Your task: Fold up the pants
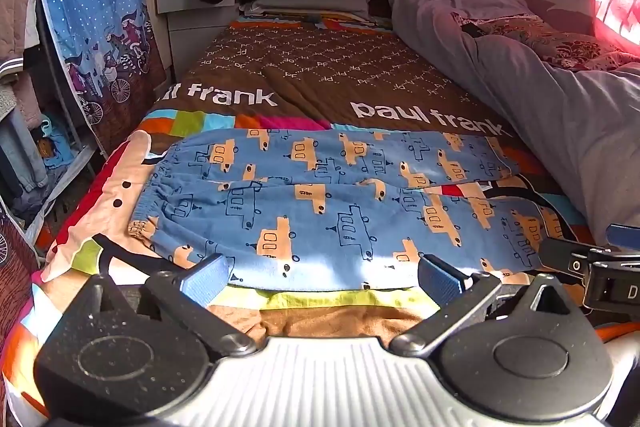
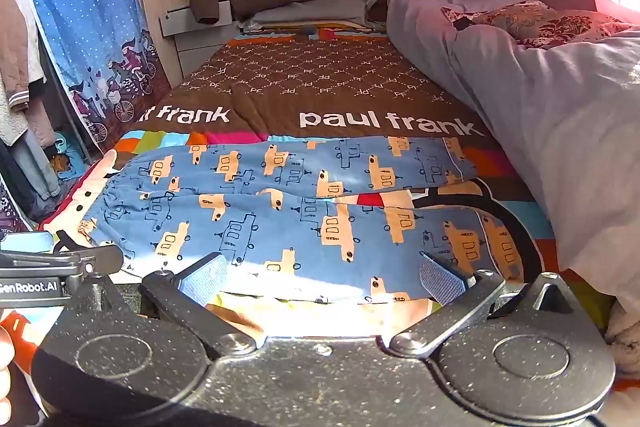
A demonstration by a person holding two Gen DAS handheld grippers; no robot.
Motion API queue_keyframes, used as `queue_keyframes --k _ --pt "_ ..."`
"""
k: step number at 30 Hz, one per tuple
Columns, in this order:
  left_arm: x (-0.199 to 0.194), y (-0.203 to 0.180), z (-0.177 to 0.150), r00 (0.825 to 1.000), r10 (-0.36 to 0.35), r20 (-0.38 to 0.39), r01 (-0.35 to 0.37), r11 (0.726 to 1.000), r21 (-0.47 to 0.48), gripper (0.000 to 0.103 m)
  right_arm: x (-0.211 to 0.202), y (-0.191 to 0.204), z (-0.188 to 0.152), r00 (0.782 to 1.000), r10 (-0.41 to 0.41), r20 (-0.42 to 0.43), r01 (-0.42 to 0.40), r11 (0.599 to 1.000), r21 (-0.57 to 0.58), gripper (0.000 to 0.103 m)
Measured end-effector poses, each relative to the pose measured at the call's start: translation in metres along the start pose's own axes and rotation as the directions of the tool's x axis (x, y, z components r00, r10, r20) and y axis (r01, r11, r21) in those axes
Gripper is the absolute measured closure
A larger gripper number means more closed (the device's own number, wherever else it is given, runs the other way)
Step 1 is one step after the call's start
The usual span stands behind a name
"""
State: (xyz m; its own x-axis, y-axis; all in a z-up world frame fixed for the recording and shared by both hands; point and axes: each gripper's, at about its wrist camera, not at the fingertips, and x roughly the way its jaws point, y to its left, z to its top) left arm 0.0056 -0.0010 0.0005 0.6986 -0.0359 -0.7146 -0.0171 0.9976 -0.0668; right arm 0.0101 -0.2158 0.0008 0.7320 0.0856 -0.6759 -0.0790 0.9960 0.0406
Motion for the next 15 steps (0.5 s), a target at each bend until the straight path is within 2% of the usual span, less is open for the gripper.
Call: queue_keyframes --k 15 --pt "-0.0027 0.0016 0.0035 1.0 -0.002 0.003 0.002 1.0 0.003 0.0 0.0011 0.0055 0.0029 1.0 0.013 0.006 -0.013 1.0 -0.004 0.001"
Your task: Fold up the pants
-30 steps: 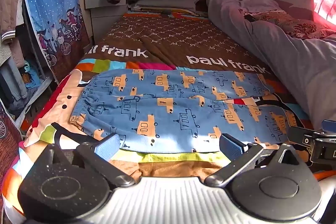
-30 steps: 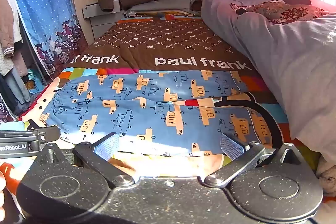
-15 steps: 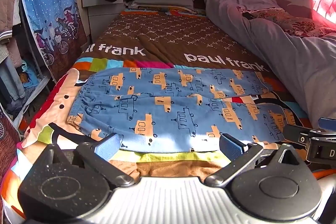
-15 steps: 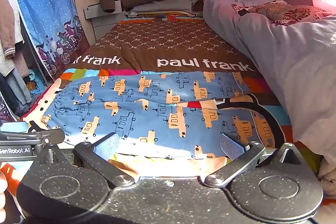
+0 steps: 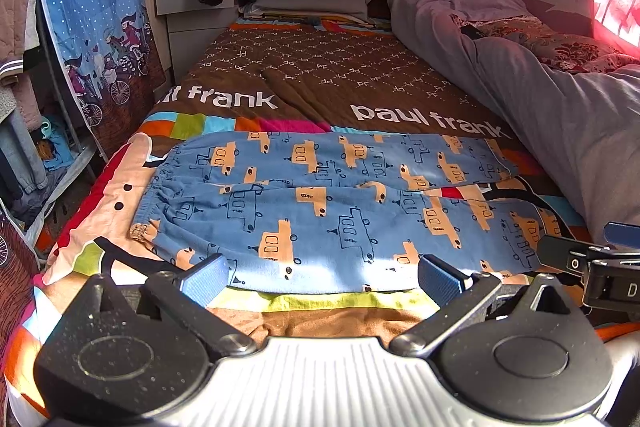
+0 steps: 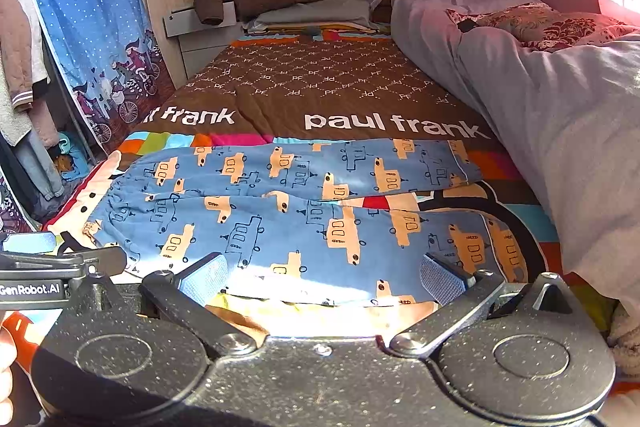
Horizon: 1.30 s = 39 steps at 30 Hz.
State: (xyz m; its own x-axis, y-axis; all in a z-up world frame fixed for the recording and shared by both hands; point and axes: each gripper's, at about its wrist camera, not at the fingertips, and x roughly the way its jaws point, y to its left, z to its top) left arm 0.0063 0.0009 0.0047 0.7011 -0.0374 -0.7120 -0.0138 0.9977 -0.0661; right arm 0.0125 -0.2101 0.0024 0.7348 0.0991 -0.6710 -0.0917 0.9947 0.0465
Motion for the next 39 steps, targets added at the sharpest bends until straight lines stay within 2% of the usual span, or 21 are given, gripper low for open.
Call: queue_keyframes --k 39 --pt "-0.0031 -0.0035 0.0007 1.0 -0.008 0.007 0.008 1.0 0.006 0.0 -0.0056 -0.0016 0.0035 1.0 -0.001 0.011 0.001 1.0 0.007 0.001"
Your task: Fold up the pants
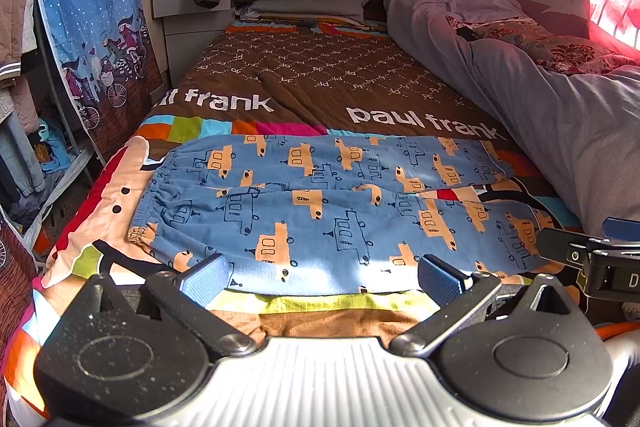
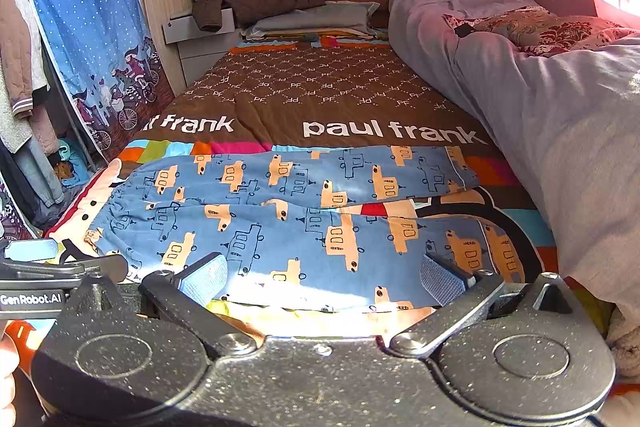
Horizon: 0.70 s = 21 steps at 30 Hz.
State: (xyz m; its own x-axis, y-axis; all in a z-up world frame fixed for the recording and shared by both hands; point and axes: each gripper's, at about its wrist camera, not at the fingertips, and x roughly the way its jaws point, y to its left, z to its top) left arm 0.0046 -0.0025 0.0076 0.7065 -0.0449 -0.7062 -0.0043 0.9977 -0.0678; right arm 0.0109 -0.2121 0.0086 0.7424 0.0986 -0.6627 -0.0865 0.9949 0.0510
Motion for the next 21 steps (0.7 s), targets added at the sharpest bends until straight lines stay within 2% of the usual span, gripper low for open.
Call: queue_keyframes --k 11,21 --pt "0.0 0.0 0.0 1.0 0.001 0.0 -0.001 1.0 -0.001 0.0 -0.001 0.0 0.001 1.0 -0.001 0.001 0.001 1.0 0.001 0.001" --pt "-0.025 -0.001 0.001 0.999 -0.006 0.036 0.005 1.0 0.02 0.0 -0.021 0.005 0.001 0.999 0.008 0.037 -0.008 1.0 0.001 0.001"
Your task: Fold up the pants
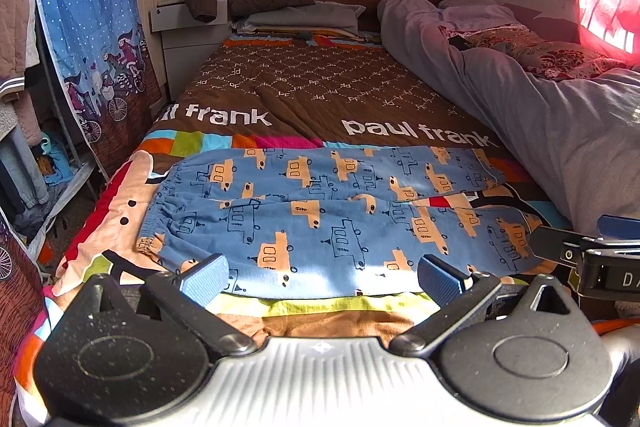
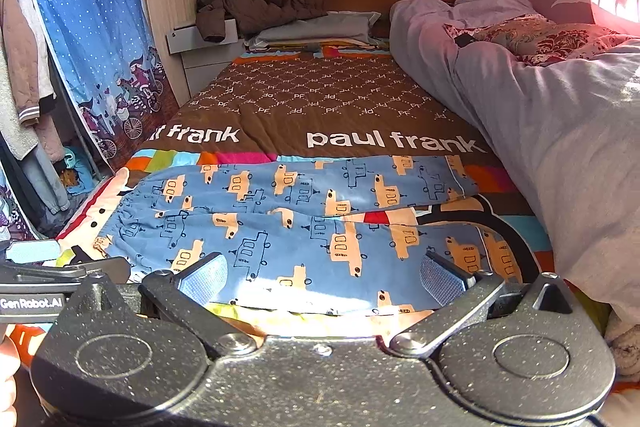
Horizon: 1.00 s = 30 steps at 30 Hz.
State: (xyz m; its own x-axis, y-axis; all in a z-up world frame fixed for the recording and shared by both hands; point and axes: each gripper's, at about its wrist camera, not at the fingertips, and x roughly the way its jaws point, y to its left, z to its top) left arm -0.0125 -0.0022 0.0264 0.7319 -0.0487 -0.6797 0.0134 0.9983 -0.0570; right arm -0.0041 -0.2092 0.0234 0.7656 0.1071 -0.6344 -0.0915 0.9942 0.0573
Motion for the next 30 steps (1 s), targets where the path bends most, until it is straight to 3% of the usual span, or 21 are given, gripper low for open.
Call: queue_keyframes --k 10,16,20,23,26,30 --pt "0.009 0.018 0.015 1.0 0.0 0.012 -0.001 0.998 0.064 0.0 0.005 0.0 0.013 1.0 0.015 0.016 -0.014 0.998 -0.055 0.001" --pt "0.045 0.05 0.035 0.998 -0.054 0.017 0.051 0.989 0.138 0.0 0.04 -0.001 0.039 0.991 0.126 0.047 -0.117 0.982 -0.149 0.001" --pt "0.085 0.073 0.059 0.998 -0.066 0.006 0.064 0.981 0.182 0.0 0.079 0.004 0.063 0.982 0.186 0.032 -0.169 0.944 -0.284 0.001" --pt "0.118 0.095 0.079 0.989 -0.146 -0.015 0.146 0.969 0.197 0.0 0.12 0.005 0.087 0.964 0.265 -0.031 -0.259 0.9 -0.35 0.001" --pt "0.157 0.117 0.101 0.976 -0.211 -0.047 0.216 0.95 0.224 0.0 0.164 0.01 0.11 0.94 0.324 -0.107 -0.337 0.836 -0.432 0.001" --pt "0.212 0.129 0.12 0.978 -0.198 -0.072 0.211 0.913 0.35 0.0 0.226 0.018 0.134 0.904 0.382 -0.189 -0.422 0.739 -0.524 0.001"
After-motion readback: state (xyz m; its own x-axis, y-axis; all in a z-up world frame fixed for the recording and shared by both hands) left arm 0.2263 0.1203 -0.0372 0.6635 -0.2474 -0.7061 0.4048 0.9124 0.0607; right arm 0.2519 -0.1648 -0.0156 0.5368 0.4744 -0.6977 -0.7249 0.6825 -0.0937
